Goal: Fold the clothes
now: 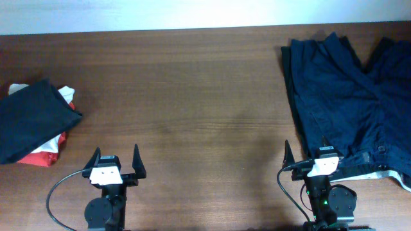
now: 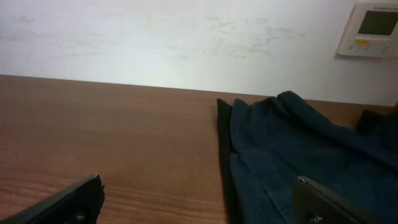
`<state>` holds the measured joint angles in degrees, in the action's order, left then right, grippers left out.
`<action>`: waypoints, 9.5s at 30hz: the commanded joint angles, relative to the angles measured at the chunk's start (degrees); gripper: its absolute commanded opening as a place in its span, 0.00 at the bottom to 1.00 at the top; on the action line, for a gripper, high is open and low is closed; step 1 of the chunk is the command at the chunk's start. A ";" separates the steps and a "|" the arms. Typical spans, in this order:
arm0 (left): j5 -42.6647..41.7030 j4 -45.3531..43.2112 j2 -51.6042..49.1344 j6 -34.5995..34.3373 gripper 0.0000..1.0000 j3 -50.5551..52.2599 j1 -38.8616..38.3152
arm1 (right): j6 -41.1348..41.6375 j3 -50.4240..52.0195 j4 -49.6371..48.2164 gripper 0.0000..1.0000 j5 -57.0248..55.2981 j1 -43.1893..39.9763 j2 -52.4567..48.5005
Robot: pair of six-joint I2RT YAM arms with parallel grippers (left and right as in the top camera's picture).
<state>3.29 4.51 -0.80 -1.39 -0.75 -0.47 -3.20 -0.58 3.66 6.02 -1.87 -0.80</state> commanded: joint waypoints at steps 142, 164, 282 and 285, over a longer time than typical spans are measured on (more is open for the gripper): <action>0.59 28.52 -55.12 -0.17 0.99 -50.86 -0.24 | 8.85 -50.12 19.50 0.58 -22.43 0.28 -92.61; 0.61 28.52 -55.12 -0.17 0.99 -50.86 -0.22 | 8.85 -50.07 17.92 0.43 -23.69 0.31 -96.10; -26.67 37.48 -89.88 1.03 0.00 -75.97 17.53 | -1.97 -64.74 49.79 0.16 12.83 2.73 -112.76; -24.61 37.51 -89.88 1.03 0.00 -75.97 17.53 | 6.03 -64.19 49.22 0.15 -2.34 -0.61 -112.89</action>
<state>-23.73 42.59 -91.81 -1.23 -75.72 16.53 -5.72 -66.61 54.28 24.62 1.15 -112.42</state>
